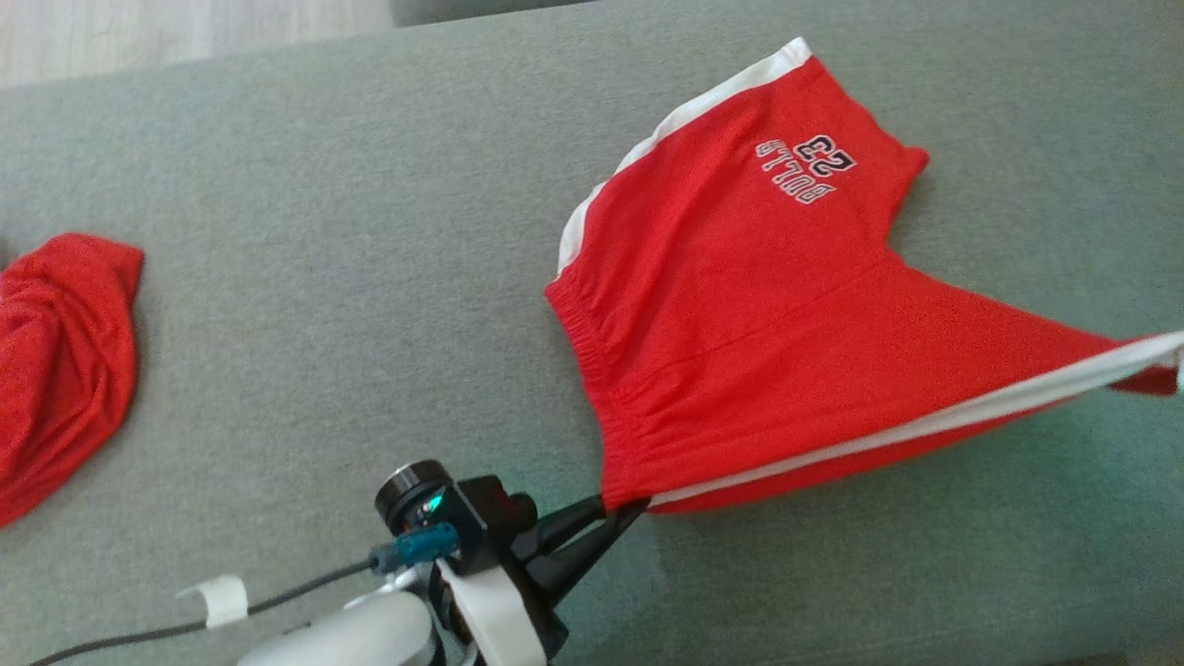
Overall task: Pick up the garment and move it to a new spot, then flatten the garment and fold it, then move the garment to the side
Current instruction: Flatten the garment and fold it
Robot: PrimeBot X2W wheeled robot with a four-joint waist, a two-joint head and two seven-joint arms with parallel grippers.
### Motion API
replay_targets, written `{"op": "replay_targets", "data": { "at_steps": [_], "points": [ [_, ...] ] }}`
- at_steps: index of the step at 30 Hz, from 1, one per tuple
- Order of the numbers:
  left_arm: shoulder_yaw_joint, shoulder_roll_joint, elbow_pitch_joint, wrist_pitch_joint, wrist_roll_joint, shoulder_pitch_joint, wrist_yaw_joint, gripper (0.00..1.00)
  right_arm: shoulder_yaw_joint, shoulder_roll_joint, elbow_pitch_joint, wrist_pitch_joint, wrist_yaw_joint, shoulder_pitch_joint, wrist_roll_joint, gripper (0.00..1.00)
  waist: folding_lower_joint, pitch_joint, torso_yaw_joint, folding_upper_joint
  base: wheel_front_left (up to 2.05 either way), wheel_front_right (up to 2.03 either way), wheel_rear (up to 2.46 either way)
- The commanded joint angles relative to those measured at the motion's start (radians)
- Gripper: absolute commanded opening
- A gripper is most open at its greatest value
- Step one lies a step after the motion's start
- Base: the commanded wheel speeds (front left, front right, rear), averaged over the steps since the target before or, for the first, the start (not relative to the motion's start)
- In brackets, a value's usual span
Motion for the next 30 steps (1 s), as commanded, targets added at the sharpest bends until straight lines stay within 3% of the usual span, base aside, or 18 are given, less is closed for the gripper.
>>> {"op": "replay_targets", "data": {
  "at_steps": [1,11,20,30],
  "points": [
    [0.042,0.028,-0.036,0.005,-0.008,-0.028,0.006,0.0,-0.027,-0.056,-0.031,0.011,-0.001,-0.014,-0.022,0.0,0.0001,0.007,0.01,-0.0001,0.0,0.0,0.0],
    [0.097,-0.034,0.003,0.004,-0.006,-0.16,-0.019,0.0,-0.035,-0.018,-0.028,0.155,-0.001,-0.233,-0.154,0.0,0.0001,0.1,0.085,-0.0001,0.0,0.0,0.0],
    [0.145,-0.1,0.095,0.003,-0.001,-0.315,-0.054,0.0,0.078,-0.059,0.048,0.216,-0.001,-0.522,-0.214,0.0,0.0001,0.225,0.15,-0.0001,0.0,0.0,0.0],
    [0.174,-0.145,0.208,-0.007,0.002,-0.438,-0.079,0.0,0.238,-0.066,0.21,0.247,-0.001,-0.835,-0.25,0.0,0.0001,0.32,0.19,-0.0001,0.0,0.0,0.0]
  ]
}}
